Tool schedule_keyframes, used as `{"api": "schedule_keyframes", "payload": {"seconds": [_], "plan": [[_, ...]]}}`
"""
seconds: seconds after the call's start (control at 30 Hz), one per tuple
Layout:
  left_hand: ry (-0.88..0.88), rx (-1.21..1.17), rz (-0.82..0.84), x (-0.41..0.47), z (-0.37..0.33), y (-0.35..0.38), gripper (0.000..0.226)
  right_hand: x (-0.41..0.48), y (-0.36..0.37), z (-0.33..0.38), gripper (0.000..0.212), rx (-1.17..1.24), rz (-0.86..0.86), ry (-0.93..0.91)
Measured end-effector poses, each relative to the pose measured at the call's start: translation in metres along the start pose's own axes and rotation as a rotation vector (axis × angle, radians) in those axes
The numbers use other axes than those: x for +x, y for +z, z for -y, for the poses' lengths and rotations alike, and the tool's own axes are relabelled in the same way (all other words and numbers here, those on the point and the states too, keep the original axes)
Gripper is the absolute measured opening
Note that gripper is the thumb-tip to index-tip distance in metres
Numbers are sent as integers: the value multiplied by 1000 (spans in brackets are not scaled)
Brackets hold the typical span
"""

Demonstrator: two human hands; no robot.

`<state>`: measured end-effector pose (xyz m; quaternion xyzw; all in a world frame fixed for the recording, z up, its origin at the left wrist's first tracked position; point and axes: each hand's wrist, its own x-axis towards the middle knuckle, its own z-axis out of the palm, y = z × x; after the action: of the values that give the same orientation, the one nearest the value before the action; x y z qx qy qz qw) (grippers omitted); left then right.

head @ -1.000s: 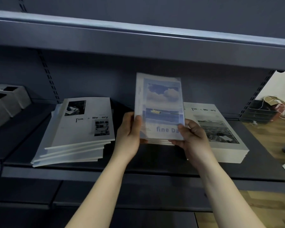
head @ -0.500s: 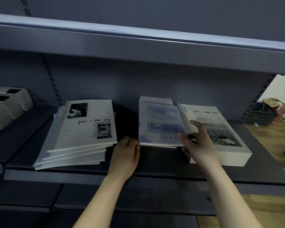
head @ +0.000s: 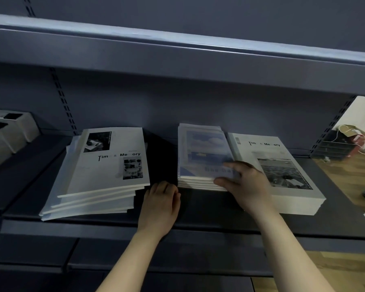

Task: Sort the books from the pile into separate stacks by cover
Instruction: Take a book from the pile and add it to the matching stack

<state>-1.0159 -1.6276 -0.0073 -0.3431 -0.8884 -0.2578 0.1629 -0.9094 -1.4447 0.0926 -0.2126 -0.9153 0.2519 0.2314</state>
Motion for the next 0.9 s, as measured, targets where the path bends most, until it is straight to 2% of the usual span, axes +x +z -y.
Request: {"api": "schedule_keyframes", "payload": {"seconds": [0.2,0.43,0.6,0.77,0.9], "plan": [[-13,0,-8,-1,1,1,8,18,7,3,50,-17,-20,-7],[-9,1,-15,-1,0,1,23,28,9,2,47,68,-11,21],[-20,-8,-18,-1,1,2,15,32,12,-1,48,127,-15,66],[-17,-5,-16,0,0,2,19,34,15,-4,52,170,16,80],[-11,-4,-14,-1,0,1,8,35,18,-5,46,150,18,41]]}}
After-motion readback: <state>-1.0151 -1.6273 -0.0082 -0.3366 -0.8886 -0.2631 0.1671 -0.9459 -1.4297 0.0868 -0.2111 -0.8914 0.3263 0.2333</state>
